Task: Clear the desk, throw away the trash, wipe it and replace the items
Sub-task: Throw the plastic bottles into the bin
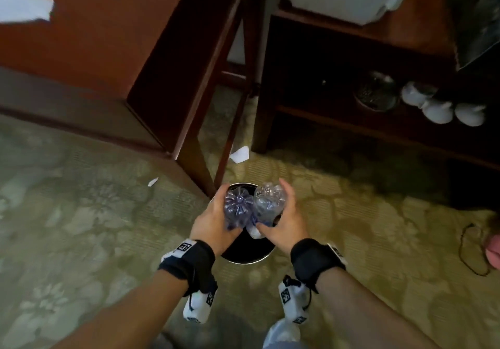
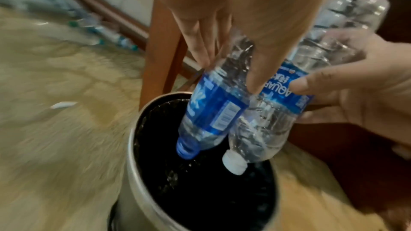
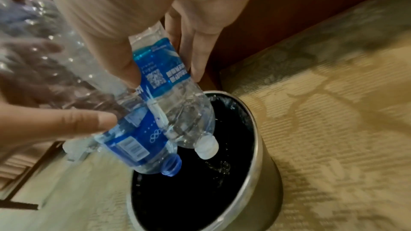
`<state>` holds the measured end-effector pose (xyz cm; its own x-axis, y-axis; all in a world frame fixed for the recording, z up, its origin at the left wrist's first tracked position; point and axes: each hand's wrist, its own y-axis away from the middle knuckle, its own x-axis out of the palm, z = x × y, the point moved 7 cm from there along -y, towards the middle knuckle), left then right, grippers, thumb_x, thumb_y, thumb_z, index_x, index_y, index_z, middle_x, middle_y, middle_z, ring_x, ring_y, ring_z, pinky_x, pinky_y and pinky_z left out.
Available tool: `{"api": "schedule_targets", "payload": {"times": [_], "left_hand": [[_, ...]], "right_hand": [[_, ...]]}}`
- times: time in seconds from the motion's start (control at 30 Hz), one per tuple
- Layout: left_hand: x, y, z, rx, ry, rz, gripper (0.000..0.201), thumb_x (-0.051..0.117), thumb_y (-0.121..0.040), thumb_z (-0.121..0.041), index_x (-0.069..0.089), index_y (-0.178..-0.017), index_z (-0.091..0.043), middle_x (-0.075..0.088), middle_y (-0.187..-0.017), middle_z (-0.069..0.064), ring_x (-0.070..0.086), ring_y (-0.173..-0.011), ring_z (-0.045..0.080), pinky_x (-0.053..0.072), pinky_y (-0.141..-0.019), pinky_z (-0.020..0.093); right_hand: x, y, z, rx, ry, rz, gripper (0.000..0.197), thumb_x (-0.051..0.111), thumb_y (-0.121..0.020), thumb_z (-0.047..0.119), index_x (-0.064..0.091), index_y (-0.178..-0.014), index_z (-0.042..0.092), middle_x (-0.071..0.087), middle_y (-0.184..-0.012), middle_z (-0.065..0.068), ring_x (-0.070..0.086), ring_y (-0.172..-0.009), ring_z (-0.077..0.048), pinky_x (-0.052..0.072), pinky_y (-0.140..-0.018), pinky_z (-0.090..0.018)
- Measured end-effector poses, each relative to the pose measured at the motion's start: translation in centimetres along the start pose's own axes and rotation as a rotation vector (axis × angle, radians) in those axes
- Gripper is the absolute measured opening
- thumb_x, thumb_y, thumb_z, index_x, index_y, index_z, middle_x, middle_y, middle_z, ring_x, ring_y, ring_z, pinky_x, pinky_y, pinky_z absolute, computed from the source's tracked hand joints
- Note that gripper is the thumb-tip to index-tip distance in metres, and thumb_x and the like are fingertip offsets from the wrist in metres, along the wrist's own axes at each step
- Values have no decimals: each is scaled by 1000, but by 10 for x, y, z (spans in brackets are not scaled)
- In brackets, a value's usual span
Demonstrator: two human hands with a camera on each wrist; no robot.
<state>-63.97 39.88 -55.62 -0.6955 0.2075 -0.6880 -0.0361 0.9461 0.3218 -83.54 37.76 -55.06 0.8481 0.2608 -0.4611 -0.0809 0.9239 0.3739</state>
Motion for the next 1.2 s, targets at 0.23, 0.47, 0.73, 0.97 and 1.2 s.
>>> {"api": "schedule_targets", "payload": {"times": [0.23, 0.47, 0.73, 0.97, 1.2], "left_hand": [[50, -56, 61, 199, 103, -18, 108, 90, -61, -31, 19, -143, -36, 46, -142, 0, 57, -123, 18, 49, -101, 36], [59, -85, 75, 294, -15, -36, 86, 81, -68, -31, 34, -140, -17, 50, -134, 3, 54, -119, 18, 43, -101, 26], [70, -72, 72, 479, -582, -22, 91, 89, -47, -40, 55, -127, -14, 45, -118, 3, 51, -103, 26, 59, -68, 38], [79, -80, 42, 525, -845, -76, 62, 82, -43, -20, 66, -102, -10, 64, -83, 5, 56, -86, 32, 48, -60, 37], [74, -84, 56, 445, -732, 41, 54, 85, -50, -13, 60, -97, -9, 51, -106, 14, 57, -88, 33, 57, -57, 38]], "right_hand": [[36, -45, -64, -164, 196, -37, 93, 84, -67, 32, 29, -141, 38, 39, -142, 4, 45, -126, -12, 37, -103, -20], [56, -73, -67, -174, 398, -39, 79, 79, -68, 41, 37, -133, 25, 42, -128, 5, 48, -116, -13, 39, -91, -20], [90, -78, -54, -246, 988, 102, 68, 73, -73, 36, 43, -131, 15, 40, -135, -4, 40, -126, -24, 52, -86, -40], [97, -83, -40, -179, 1016, 137, 64, 65, -85, 19, 33, -140, 13, 41, -133, -14, 62, -100, -35, 41, -67, -38], [87, -87, -45, -160, 895, 157, 54, 66, -84, 27, 49, -133, 15, 37, -131, -9, 61, -97, -37, 53, -81, -40]]}}
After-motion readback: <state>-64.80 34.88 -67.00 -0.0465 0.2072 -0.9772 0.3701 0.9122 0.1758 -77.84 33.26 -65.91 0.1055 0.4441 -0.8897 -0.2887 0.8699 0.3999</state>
